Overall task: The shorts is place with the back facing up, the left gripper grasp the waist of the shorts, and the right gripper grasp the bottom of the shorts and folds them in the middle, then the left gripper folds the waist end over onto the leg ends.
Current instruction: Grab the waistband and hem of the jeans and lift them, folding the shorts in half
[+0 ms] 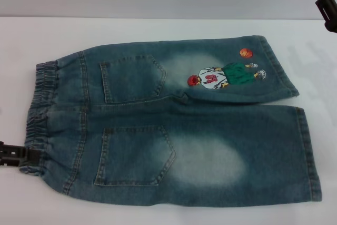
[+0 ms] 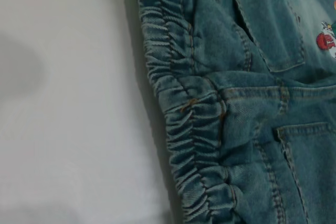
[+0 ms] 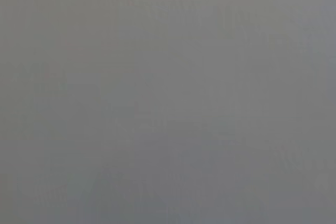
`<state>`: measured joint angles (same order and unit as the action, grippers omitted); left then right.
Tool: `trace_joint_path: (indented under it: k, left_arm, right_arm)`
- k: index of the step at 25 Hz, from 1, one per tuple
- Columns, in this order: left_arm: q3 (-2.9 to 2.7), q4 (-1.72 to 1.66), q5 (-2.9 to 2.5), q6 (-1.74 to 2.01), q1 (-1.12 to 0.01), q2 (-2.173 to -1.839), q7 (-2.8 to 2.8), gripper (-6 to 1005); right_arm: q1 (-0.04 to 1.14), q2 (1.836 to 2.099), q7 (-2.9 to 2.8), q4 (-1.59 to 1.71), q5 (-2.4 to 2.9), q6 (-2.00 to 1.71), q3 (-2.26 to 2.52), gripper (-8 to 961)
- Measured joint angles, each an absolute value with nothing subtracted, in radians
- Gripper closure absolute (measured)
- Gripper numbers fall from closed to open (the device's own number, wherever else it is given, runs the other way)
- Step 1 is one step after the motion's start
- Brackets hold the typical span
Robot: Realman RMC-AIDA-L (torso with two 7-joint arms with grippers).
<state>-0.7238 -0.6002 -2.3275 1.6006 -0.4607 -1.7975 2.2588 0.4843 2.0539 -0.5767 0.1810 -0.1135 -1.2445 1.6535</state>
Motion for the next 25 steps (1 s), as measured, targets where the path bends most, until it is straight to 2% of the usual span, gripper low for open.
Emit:
trace_joint_path:
  k: [25]
  left_arm:
    - [-0.723, -0.600, -2.329, 1.612, -0.480, -1.799, 2.260, 187]
  right_arm:
    - [0.484, 2.054, -0.577, 0.183, -0.113, -1.239, 1.654, 385]
